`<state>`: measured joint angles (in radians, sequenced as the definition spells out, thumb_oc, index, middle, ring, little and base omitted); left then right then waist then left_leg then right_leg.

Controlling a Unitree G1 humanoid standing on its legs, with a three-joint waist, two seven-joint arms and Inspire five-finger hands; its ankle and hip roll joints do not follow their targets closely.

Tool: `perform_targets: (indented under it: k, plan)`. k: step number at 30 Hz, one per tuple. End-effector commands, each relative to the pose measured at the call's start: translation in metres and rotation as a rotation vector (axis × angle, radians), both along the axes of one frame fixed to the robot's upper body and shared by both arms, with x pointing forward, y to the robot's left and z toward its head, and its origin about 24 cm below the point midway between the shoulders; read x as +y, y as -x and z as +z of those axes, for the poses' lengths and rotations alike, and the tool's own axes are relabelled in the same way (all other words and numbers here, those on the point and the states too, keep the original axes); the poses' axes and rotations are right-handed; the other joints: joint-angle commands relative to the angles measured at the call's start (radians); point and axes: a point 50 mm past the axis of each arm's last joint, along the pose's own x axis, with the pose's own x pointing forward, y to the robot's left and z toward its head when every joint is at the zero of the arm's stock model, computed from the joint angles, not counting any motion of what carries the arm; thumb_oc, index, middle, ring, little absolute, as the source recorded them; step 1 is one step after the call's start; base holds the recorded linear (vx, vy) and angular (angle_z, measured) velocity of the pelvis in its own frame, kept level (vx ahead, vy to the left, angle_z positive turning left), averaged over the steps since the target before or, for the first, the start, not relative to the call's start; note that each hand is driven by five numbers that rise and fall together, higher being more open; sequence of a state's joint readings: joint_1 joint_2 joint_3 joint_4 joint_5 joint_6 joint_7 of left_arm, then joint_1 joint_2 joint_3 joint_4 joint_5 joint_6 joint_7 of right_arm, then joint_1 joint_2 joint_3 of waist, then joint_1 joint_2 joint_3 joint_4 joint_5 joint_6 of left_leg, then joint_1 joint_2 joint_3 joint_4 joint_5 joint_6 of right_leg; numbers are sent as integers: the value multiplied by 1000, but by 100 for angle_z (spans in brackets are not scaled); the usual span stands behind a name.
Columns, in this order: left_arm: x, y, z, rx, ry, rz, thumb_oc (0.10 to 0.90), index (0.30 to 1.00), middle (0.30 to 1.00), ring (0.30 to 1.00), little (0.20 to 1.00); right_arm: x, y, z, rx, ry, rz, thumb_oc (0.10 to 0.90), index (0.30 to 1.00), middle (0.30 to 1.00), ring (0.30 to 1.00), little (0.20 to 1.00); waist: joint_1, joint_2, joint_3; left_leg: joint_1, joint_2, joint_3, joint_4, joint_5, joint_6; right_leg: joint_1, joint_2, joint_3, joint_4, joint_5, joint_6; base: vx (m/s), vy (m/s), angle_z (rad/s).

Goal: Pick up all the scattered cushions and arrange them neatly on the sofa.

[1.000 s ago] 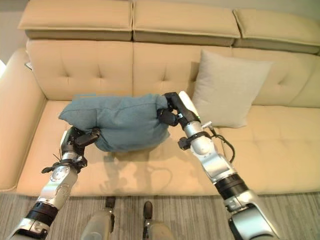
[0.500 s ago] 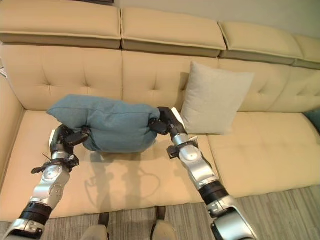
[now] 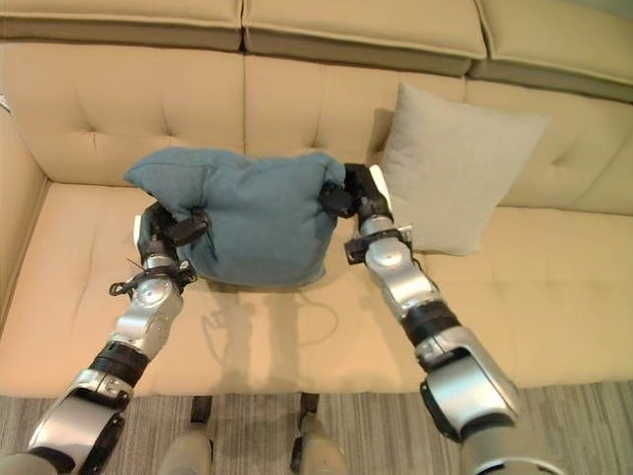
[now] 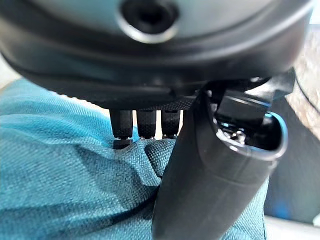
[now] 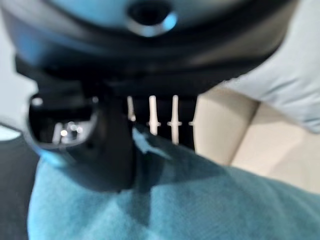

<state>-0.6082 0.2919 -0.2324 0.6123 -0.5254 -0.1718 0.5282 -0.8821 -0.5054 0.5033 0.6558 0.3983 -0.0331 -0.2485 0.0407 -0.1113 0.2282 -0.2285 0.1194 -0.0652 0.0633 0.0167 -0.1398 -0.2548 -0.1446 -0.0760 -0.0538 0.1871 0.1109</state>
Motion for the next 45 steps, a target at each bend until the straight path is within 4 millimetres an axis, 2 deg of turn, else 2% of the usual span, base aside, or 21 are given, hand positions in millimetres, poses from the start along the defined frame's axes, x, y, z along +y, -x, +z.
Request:
perform_targets:
  k: [1, 6, 8, 9, 12, 13, 14, 15, 16, 17, 21, 28, 34, 35, 36, 37, 38, 44, 45]
  plan:
    - [-44, -24, 122, -467, -135, -65, 400, 300, 300, 300, 300, 50, -5, 115, -404, -60, 122, 400, 300, 300, 300, 300, 24, -23, 6, -69, -79, -14, -3, -27, 53, -34, -33, 54, 140, -129, 53, -100, -25, 1]
    - [-31, -32, 141, -483, -170, 30, 400, 300, 300, 300, 300, 60, -9, 135, -433, -82, 121, 400, 300, 300, 300, 300, 36, -10, 25, -90, -75, -13, -18, -10, 47, -63, -35, 54, 136, -118, 61, -22, -2, -1]
    - [-29, -35, 143, -477, -164, 47, 400, 300, 300, 300, 300, 64, -10, 143, -443, -82, 116, 400, 300, 300, 300, 300, 40, -5, 27, -97, -74, -14, -26, -2, 44, -68, -36, 52, 127, -110, 64, -15, 2, -1]
    - [-28, -36, 147, -488, -152, 53, 400, 300, 300, 300, 300, 70, -10, 154, -466, -88, 123, 400, 300, 300, 300, 300, 48, -2, 31, -104, -74, -13, -32, 2, 42, -68, -35, 47, 113, -103, 66, 0, 0, 0]
    - [-33, -37, 154, -504, -173, 57, 400, 300, 300, 300, 300, 70, -8, 174, -517, -105, 105, 400, 300, 300, 300, 300, 61, 3, 38, -115, -73, -14, -36, 4, 34, -66, -34, 36, 100, -107, 69, 1, 6, 3]
    - [-33, -37, 155, -506, -173, 57, 400, 300, 300, 300, 300, 70, -8, 175, -519, -105, 105, 400, 300, 300, 300, 300, 61, 2, 39, -119, -75, -15, -37, 10, 34, -70, -35, 36, 98, -101, 69, -23, 11, 4]
    - [-38, -38, 158, -510, -170, 48, 400, 300, 300, 300, 300, 67, -7, 181, -538, -97, 93, 400, 300, 300, 300, 300, 63, 2, 39, -123, -75, -17, -41, 15, 32, -70, -36, 32, 95, -101, 70, 16, -22, 4]
    - [-56, -38, 171, -548, -189, -4, 400, 300, 300, 300, 300, 62, -4, 196, -586, -75, 66, 400, 300, 300, 300, 300, 63, 0, 37, -124, -72, -19, -56, 18, 25, -66, -32, 18, 90, -106, 73, 39, -38, 7]
    - [-64, -37, 179, -572, -219, -27, 400, 300, 300, 300, 300, 56, -2, 203, -607, -60, 45, 400, 300, 300, 300, 300, 62, -3, 35, -125, -70, -23, -63, 21, 22, -67, -31, 12, 88, -105, 74, 24, -36, 12]
    - [-64, -37, 180, -574, -219, -28, 400, 300, 300, 300, 300, 56, -2, 203, -609, -59, 44, 400, 300, 300, 300, 300, 61, -4, 36, -129, -72, -24, -64, 28, 23, -70, -32, 12, 86, -99, 75, 7, -20, 27]
    - [-83, -35, 206, -632, -255, -36, 400, 300, 300, 300, 300, 44, 5, 229, -685, -75, -3, 400, 300, 300, 300, 300, 66, -25, 29, -131, -63, -36, -72, 18, 18, -65, -24, -1, 75, -102, 81, 43, -46, 22]
    - [-90, -36, 225, -643, -301, 15, 400, 300, 300, 300, 300, 34, 3, 235, -672, -213, -40, 400, 300, 300, 300, 300, 78, -26, 36, -140, -65, -40, -82, 28, 15, -71, -22, -2, 56, -88, 85, 19, -11, 2]
    - [-88, -37, 234, -655, -358, 43, 400, 300, 300, 300, 300, 33, -1, 229, -650, -239, -48, 400, 300, 300, 300, 300, 73, -29, 36, -147, -65, -36, -92, 34, 11, -80, -19, -1, 46, -82, 86, 17, -2, 1]
    - [-87, -38, 234, -648, -379, 43, 400, 300, 300, 300, 300, 32, -1, 228, -649, -230, -53, 554, 531, 531, 531, 531, 72, -30, 37, -147, -64, -35, -93, 34, 10, -81, -18, -1, 44, -83, 86, 45, -8, -2]
    - [-86, -40, 237, -644, -474, 26, 668, 702, 702, 702, 702, 25, -3, 226, -644, -221, -72, 800, 900, 900, 900, 900, 70, -28, 38, -148, -61, -33, -97, 32, 7, -80, -17, -3, 42, -90, 86, 38, -10, -2]
    - [-86, -39, 238, -645, -475, 26, 758, 836, 836, 836, 836, 25, -2, 227, -645, -221, -72, 800, 900, 900, 900, 900, 69, -29, 39, -152, -63, -33, -97, 38, 7, -83, -18, -3, 42, -84, 87, 36, -17, 1]
    - [-88, -40, 238, -644, -523, -2, 800, 900, 900, 900, 900, 19, -3, 226, -641, -211, -86, 800, 900, 900, 900, 900, 68, -29, 41, -156, -63, -35, -99, 40, 7, -85, -19, -6, 41, -84, 86, 0, 0, 0]
    - [-87, -39, 244, -653, -669, 5, 800, 900, 900, 900, 900, 5, -3, 223, -634, -197, -122, 800, 900, 900, 900, 900, 66, -30, 48, -157, -64, -39, -99, 39, 8, -86, -17, -10, 41, -86, 87, 5, -3, 1]
    - [-87, -38, 246, -665, -697, 14, 800, 900, 900, 900, 900, 2, -3, 221, -633, -244, -118, 800, 900, 900, 900, 900, 63, -27, 49, -157, -63, -39, -101, 38, 9, -86, -17, -9, 40, -87, 87, 0, 0, 0]
